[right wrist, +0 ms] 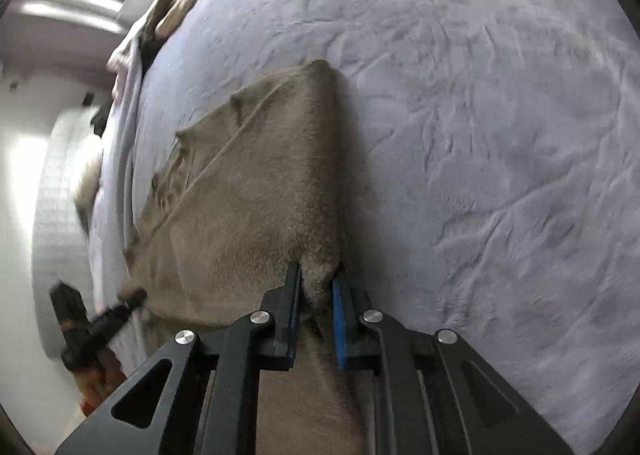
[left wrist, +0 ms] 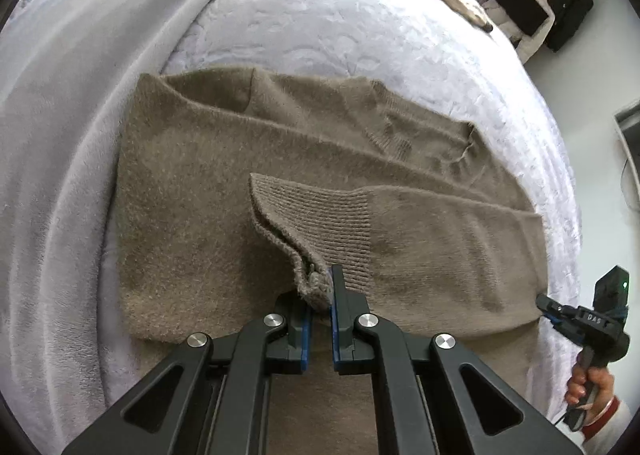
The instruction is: Fold small clothes
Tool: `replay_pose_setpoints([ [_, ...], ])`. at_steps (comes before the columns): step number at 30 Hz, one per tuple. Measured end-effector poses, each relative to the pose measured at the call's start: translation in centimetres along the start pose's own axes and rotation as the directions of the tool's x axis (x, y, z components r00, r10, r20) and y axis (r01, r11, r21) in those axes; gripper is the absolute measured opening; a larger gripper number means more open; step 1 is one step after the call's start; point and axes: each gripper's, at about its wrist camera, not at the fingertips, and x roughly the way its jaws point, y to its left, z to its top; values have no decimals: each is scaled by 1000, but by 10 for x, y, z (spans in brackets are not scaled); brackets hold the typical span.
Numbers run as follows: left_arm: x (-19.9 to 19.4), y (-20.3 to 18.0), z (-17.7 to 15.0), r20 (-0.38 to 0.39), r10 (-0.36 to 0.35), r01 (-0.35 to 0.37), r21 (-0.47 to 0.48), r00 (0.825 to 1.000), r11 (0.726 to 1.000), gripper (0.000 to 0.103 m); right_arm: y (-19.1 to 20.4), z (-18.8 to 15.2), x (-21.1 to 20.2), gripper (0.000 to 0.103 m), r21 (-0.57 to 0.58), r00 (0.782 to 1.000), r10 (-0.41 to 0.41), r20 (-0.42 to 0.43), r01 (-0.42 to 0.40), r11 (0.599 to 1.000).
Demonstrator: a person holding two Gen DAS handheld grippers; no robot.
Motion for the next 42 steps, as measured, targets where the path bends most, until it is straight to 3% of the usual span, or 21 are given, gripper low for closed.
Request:
replay_pose_setpoints([
  [6, 1, 3, -7, 21, 85, -86, 57, 996, 995, 9, -17, -3, 21, 16, 0, 998, -49, -32, 49, 999],
  [9, -10, 13, -7, 39, 179, -180, 53, 983, 982, 28, -19, -5, 18, 16, 2, 999, -45, -25, 45, 999],
  [10, -17, 22, -7, 53, 243, -245, 36, 969, 969, 36, -19, -5, 18, 16, 5, 999, -42, -26, 42, 999],
  [11, -21, 27, -7, 55, 262, -264, 24, 963, 964, 49, -20, -5, 17, 16, 11, 999, -38, -27, 39, 999],
  [13, -31, 42, -6, 52, 279, -278, -17, 959, 960, 64, -20, -4, 19, 16, 20, 999, -40, -28, 40, 999],
  [14, -37, 50, -6, 54, 264, -262, -38, 963, 964, 64, -21, -5, 19, 16, 26, 999, -42, -27, 42, 999],
  [17, -46, 67, -6, 40, 209, -205, -78, 977, 976, 64, -22, -7, 17, 20, 46, 999, -34, -23, 35, 998],
  [21, -32, 96, -4, -67, 42, -52, -149, 997, 987, 64, -19, -7, 10, 23, 54, 999, -50, -15, 51, 997],
  [25, -24, 105, -8, -83, -4, -10, -167, 997, 986, 64, -8, -16, 0, 41, 41, 998, -64, 3, 63, 997],
  [27, -26, 105, -9, -69, -13, 1, -172, 998, 985, 51, -6, -21, 0, 44, 34, 998, -68, -5, 69, 997],
  [28, -27, 104, -9, -57, -19, 9, -163, 998, 987, 21, -6, -22, 2, 44, 33, 997, -78, -11, 78, 996],
  [31, -31, 103, -11, -28, 43, -46, -117, 999, 992, 9, -8, -22, 2, 44, 60, 997, -76, -5, 76, 995],
  [36, -30, 114, -12, -24, 54, -58, -159, 998, 986, 9, -6, -23, 7, 41, 44, 992, -128, -9, 129, 991],
  [40, -40, 107, -17, -23, 183, -185, -105, 983, 977, 10, -3, -25, 3, 43, 31, 989, -147, -12, 148, 989],
  [42, -38, 105, -21, -45, 201, -204, -86, 979, 975, 10, -1, -26, 1, 44, 38, 988, -153, -15, 154, 987],
])
